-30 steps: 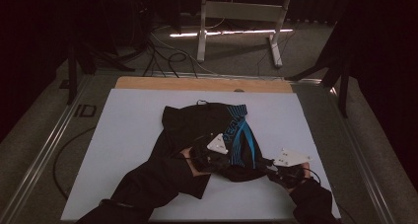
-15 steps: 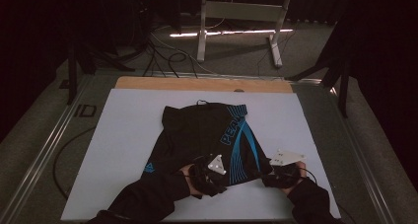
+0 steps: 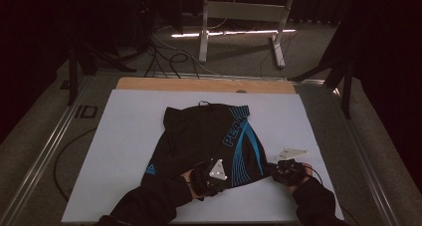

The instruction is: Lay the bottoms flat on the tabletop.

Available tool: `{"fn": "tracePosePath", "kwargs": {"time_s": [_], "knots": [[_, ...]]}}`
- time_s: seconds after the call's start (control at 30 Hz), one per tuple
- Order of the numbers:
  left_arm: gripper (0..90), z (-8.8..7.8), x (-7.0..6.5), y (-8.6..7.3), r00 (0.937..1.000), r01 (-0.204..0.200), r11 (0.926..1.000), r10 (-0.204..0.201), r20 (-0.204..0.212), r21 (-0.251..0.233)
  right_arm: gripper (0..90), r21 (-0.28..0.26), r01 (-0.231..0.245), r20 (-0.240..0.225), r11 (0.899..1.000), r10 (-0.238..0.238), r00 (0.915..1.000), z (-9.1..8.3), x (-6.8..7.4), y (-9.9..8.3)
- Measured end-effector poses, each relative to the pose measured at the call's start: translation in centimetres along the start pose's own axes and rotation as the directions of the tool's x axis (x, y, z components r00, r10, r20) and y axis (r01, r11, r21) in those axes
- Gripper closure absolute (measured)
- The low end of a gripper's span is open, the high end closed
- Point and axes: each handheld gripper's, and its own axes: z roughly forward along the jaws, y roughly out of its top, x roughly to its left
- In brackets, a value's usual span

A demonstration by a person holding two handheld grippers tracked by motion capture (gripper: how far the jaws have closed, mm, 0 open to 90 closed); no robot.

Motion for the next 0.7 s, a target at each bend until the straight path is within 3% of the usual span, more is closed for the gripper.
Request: {"fn": "tracePosePath", "kwargs": {"time_s": [0.13,0.3,0.37,0.7], "knots": [[86.2,-1.1,0.0,0.5,0.9997,-0.021,0.9997,0.021,0.010,-0.016,87.8,-0.014,0.016,0.001,1.000,-0.016,0.9999,-0.8,0.4,0.4],[86.8,-3.0,-0.1,0.6,0.9995,-0.029,0.9992,0.030,0.011,-0.027,87.8,-0.038,0.040,0.021,0.999,-0.039,0.9990,-2.1,1.6,0.7],[86.7,-3.5,-0.3,0.3,0.9994,-0.024,0.9992,0.024,0.024,-0.034,87.8,-0.034,0.035,0.009,0.999,-0.034,0.9994,-2.5,2.0,0.5],[86.6,-3.4,-0.9,-1.5,0.9977,-0.016,0.9998,0.017,0.066,-0.011,87.8,-0.027,0.013,-0.029,1.000,-0.014,0.9995,-4.0,3.8,-0.7]]}}
